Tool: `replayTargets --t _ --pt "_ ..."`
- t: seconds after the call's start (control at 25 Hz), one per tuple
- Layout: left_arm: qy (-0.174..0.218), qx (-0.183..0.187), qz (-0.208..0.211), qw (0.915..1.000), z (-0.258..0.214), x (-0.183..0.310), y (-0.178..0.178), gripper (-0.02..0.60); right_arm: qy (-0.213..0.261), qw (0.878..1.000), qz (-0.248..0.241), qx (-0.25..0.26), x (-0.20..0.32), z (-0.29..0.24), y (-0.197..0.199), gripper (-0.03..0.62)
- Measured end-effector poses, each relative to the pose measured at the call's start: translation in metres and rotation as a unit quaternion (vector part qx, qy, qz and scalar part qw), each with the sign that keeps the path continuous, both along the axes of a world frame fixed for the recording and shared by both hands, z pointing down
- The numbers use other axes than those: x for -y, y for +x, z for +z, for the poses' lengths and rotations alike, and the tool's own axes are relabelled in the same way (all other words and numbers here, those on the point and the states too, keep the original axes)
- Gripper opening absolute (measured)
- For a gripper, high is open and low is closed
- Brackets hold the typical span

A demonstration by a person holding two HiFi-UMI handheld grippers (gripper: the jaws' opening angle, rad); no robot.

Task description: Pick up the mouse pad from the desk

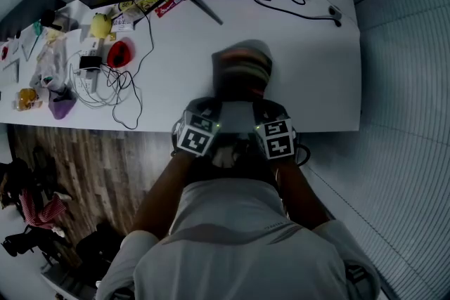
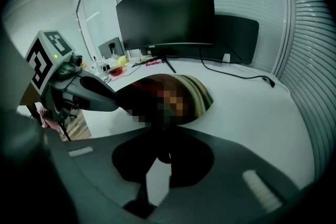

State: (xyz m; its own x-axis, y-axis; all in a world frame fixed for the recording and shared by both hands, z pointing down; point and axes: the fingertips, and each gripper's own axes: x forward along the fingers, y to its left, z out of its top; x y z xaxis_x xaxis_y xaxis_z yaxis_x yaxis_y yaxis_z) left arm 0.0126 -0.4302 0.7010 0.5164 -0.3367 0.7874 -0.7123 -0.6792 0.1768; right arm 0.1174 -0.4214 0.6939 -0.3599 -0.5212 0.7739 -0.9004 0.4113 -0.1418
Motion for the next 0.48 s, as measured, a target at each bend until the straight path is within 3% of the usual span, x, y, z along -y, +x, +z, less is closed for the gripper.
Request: replayTargets --t 0.24,0.48 --pt "0.062 -0.040 -0.008 0.9973 -0.063 0.016 0.009 0.046 0.080 0.997 0.018 0.003 0.015 -0.060 0.009 0.033" --pt "0.127 -0.100 -0.031 0.9864 -0.143 0.022 0.012 0.048 0.152 0.988 0.033 0.022 0.019 -0.134 0.010 0.034"
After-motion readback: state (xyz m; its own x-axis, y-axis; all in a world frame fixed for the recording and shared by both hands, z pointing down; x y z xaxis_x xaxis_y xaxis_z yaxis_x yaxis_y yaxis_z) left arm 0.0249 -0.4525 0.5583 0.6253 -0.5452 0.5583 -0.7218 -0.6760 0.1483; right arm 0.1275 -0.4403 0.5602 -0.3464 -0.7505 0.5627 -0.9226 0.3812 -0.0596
